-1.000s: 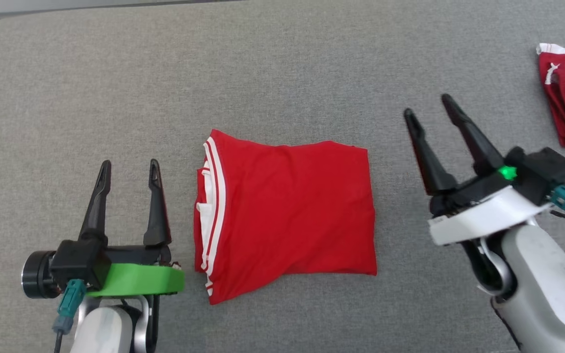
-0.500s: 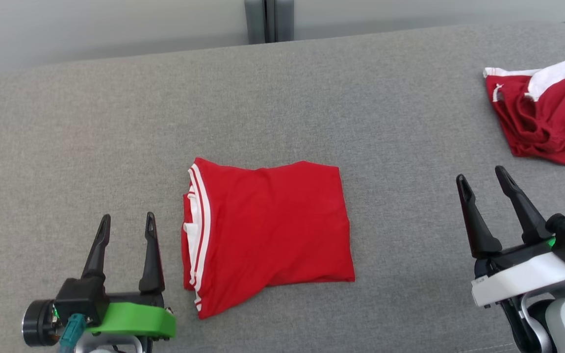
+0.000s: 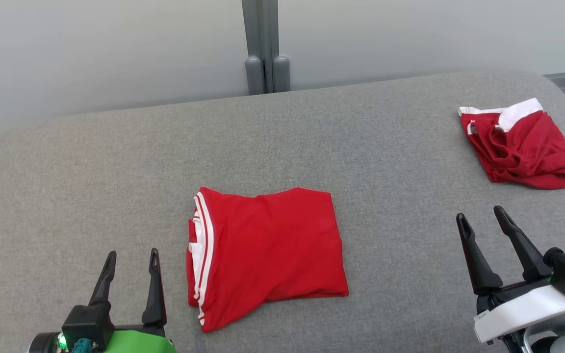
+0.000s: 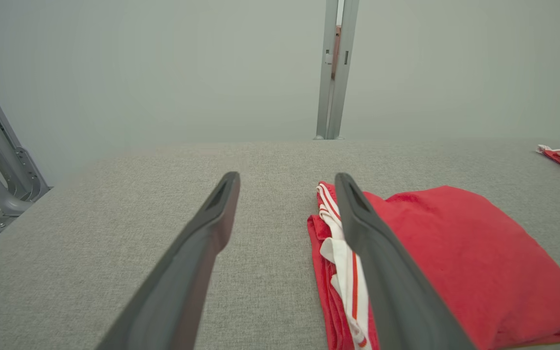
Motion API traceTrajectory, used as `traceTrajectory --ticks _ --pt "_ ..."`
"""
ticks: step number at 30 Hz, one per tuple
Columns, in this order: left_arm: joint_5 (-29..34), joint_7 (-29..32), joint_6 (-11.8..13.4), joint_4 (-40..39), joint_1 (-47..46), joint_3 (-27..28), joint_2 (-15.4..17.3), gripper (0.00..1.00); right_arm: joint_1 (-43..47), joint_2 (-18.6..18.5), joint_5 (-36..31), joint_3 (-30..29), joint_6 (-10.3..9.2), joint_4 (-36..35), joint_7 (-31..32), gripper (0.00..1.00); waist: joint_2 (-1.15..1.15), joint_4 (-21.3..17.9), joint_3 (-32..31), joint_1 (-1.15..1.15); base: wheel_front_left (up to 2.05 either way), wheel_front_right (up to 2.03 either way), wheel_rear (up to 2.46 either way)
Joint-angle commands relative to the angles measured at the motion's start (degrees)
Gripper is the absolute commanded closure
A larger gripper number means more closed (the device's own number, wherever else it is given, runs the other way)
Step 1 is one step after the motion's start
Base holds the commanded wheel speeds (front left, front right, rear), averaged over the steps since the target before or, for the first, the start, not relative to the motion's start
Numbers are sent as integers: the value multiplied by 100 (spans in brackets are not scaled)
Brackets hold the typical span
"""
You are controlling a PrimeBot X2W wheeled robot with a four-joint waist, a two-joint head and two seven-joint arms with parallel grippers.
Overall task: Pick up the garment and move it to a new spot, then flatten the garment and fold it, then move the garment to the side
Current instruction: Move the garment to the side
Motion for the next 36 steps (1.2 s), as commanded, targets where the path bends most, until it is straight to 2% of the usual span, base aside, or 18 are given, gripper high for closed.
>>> traceTrajectory --ticks 1,25,29,36 --pt "-13 0 27 7 104 -10 55 0 92 -14 -41 -26 2 -48 30 0 0 1 -101 0 0 0 0" --pt "-46 0 122 68 -20 -84 113 0 188 16 -50 -108 1 -180 169 0 0 51 -92 0 0 0 0" --pt "28 -17 89 -12 -289 -152 116 0 42 -17 -17 -99 2 -146 193 0 0 206 207 0 0 0 0" --pt "169 -120 -63 95 -1111 -364 -23 0 -371 -119 61 145 2 183 254 0 0 756 992 0 0 0 0"
